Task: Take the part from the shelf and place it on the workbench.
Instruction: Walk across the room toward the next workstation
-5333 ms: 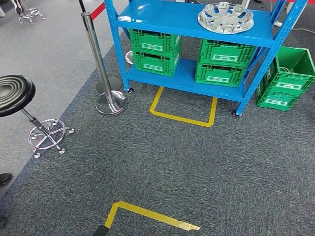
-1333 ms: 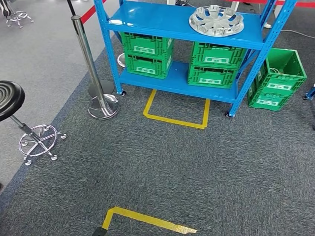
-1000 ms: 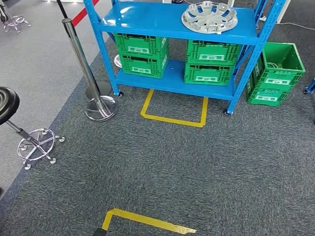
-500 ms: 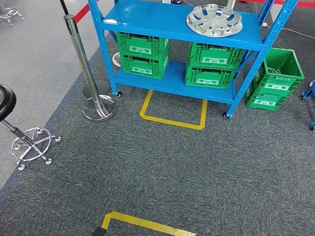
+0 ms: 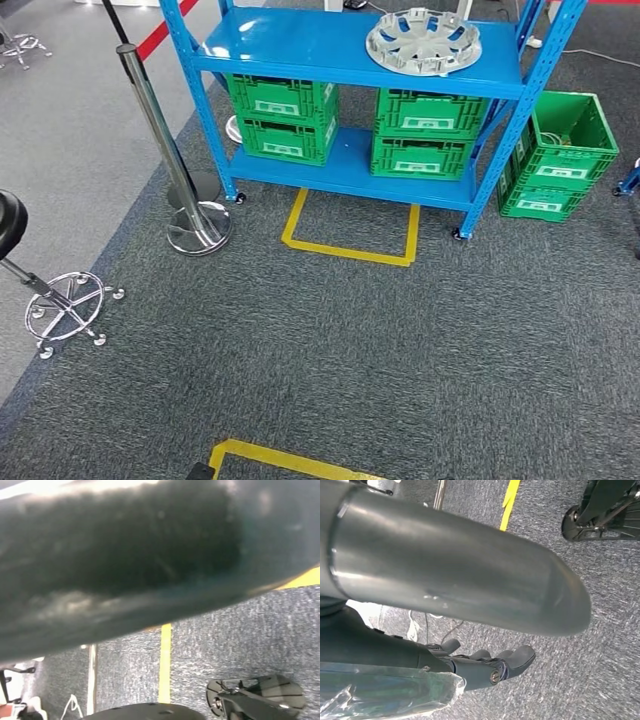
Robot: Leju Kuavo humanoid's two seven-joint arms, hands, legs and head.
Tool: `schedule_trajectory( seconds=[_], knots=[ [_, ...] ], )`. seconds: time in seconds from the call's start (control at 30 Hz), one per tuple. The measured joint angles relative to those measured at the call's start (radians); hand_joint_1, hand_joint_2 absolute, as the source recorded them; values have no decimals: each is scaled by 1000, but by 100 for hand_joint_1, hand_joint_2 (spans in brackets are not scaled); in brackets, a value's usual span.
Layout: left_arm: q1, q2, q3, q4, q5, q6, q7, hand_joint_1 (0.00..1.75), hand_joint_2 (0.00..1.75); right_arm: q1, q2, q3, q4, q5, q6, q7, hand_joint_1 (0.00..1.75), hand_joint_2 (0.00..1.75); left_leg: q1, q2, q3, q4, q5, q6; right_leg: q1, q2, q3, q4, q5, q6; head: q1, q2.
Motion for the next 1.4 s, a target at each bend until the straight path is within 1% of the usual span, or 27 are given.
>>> schedule_trajectory(
  seconds=[0.03, 0.07, 0.13, 0.2, 0.3, 0.37, 0.4, 0.47, 0.5, 0.53, 0.57, 0.63, 0.7, 0.73, 0.8, 0.87, 0.9, 0.97, 1.0, 1.03, 1.07, 1.1, 1.17, 1.2, 1.23, 1.33, 1.4],
  knots=[
    [2, 0, 0, 0, 0, 0, 0, 0, 0, 1, 0, 0, 0, 0, 0, 0, 0, 0, 2, 0, -13, 12, 12, -1, 0, 1, 3, 0, -2, 0, 0, 0],
    [3, 0, 0, 0, 0, 0, 0, 0, 0, 2, 0, 0, 0, 0, 0, 0, 0, 0, 4, 0, -6, -15, 44, -1, 0, 2, 7, 0, -5, 1, 0, 0],
    [3, 1, 1, 0, 0, 0, 0, 0, 0, 2, 0, 0, 0, 0, 0, 0, 0, 0, 6, 0, 46, -143, 127, 4, 0, 4, 16, 0, -11, 7, -1, 0],
    [1, 0, 1, 0, 0, 0, 0, 0, 0, 1, 0, 0, 0, 0, 0, 0, 0, 0, 3, 0, 90, -246, 159, 11, 4, 5, 18, 1, -18, 17, -1, 0],
    [0, 0, 2, 0, 0, 1, 1, 0, 0, 0, 0, 0, 0, 0, 0, 0, 0, 0, 1, 0, 100, -273, 152, 24, 4, 4, 18, -2, -23, 36, -1, 0],
    [1, 0, 2, 0, 0, 2, 1, 0, 0, 0, 0, 0, 0, 0, 0, 0, 0, 0, 4, 0, 106, -281, 153, 38, 3, 3, 3, 31, -44, 44, 2, 0],
    [0, 0, 2, 0, 0, 2, 1, 0, 0, -1, 0, 0, 0, 0, 0, 0, 0, 0, 5, 1, 109, -284, 153, 43, 2, 3, -21, 79, -69, 47, 4, 0],
    [-1, -1, 2, 0, -1, 2, 2, 0, 0, 0, 0, 0, 0, 0, 0, 0, 0, 0, 2, 1, 112, -284, 149, 51, 3, 3, -96, 219, -126, 50, 8, 0],
    [-1, -1, 2, 0, -1, 2, 2, 0, 0, 1, 0, 0, 0, 0, 0, 0, 0, 0, 0, 1, 114, -284, 147, 53, 3, 3, -129, 273, -138, 51, 8, 0],
    [0, -1, 3, 0, -1, 2, 2, 0, 0, 2, 0, 0, 0, 1, 0, 0, 0, 0, -1, 0, 118, -284, 144, 54, 3, 3, -148, 294, -130, 50, 8, 0],
    [1, -1, 3, 0, -1, 2, 2, 0, 0, 3, 0, 0, 0, 1, 0, 0, 0, 0, -3, 0, 124, -283, 140, 54, 3, 3, -146, 275, -102, 49, 8, 0],
    [2, -2, 4, 0, -2, 2, 3, 0, 0, 3, 0, 0, 0, 2, 0, 0, 0, 0, -4, -2, 138, -283, 129, 50, 5, 2, -97, 149, -21, 41, 9, 0],
    [0, -2, 4, 0, -3, 2, 3, 0, 0, 1, -1, 0, 0, 2, 0, 0, 0, 0, -9, -2, 148, -281, 118, 41, 7, 0, -42, 39, 19, 32, 9, 0],
    [0, -2, 5, 1, -4, 2, 3, 0, 0, 0, -1, 0, 0, 2, 0, 0, 0, 0, -11, -1, 149, -281, 115, 36, 9, 0, -29, 18, 19, 28, 9, 0],
    [-2, -1, 6, 1, -5, 2, 6, 0, 0, 0, -1, 0, 0, 3, 1, 0, 0, 0, -11, -1, 150, -283, 111, 27, 9, 1, -24, 13, 14, 19, 8, 0],
    [-3, 0, 7, 1, -8, 3, 8, 0, 0, 2, -1, 0, 0, 4, 1, 0, 0, 0, -7, -1, 143, -259, 89, 15, 5, 1, -16, 5, 13, 9, 4, 0],
    [-3, 0, 8, 1, -9, 3, 9, 0, 0, 1, 0, 0, 0, 5, 1, -1, 0, 0, -5, -2, 125, -218, 66, 9, 3, 0, -12, 0, 13, 4, 3, 0],
    [-3, 0, 8, 1, -12, 3, 10, 0, 0, -1, 0, 0, 0, 5, 1, -1, 0, 0, 0, -1, 59, -86, 10, -1, 3, -1, -7, -3, 10, -3, -1, 0],
    [-2, 0, 8, 1, -12, 3, 10, 0, 0, -1, 0, 0, 0, 5, 1, -1, 0, 0, 2, -1, 23, -25, -8, -4, 3, -1, -4, -3, 7, -4, -1, 0],
    [0, 1, 8, 1, -12, 4, 11, 0, 0, 0, 0, 0, 0, 5, 1, -1, 0, 0, 4, -1, 0, 9, -8, -5, 3, -1, -1, -3, 4, -5, -1, 0],
    [1, 1, 9, 1, -12, 4, 11, 0, 0, 1, 0, 0, 0, 5, 1, -1, 0, 0, 4, -1, -7, 5, 13, -5, 3, 0, 3, -3, 1, -4, -1, 0],
    [2, 1, 9, 1, -12, 4, 12, 0, 0, 1, 0, 0, 0, 5, 1, -1, 0, 0, 5, -1, 7, -38, 53, -3, 3, 1, 9, -3, -3, -2, -1, 0],
    [1, 2, 9, 1, -12, 4, 12, 0, 0, 2, 0, 0, 0, 5, 1, -1, 0, 0, 2, -1, 61, -173, 136, 7, 5, 3, 20, -2, -12, 4, -1, 0],
    [0, 2, 9, 1, -13, 5, 12, 0, 0, 1, 0, 0, 0, 5, 1, -1, 0, 0, 0, -1, 85, -228, 154, 12, 6, 4, 23, -1, -17, 9, -1, 0],
    [-1, 3, 9, 1, -13, 5, 12, 0, 0, 1, 0, 0, 0, 5, 1, -2, 0, 0, -2, -1, 98, -258, 157, 17, 7, 4, 23, -1, -20, 15, 0, 0],
    [-1, 3, 9, 1, -13, 5, 13, 0, 0, -1, 0, 0, 0, 5, 1, -1, 0, 0, -3, 0, 109, -281, 149, 31, 7, 2, 25, -2, -25, 33, 1, 0],
    [0, 3, 10, 1, -13, 6, 14, 0, 0, -3, 0, 0, 0, 5, 1, -1, 0, 0, 1, 0, 120, -291, 151, 42, 6, 1, 2, 45, -52, 42, 3, 0]
  ],
)
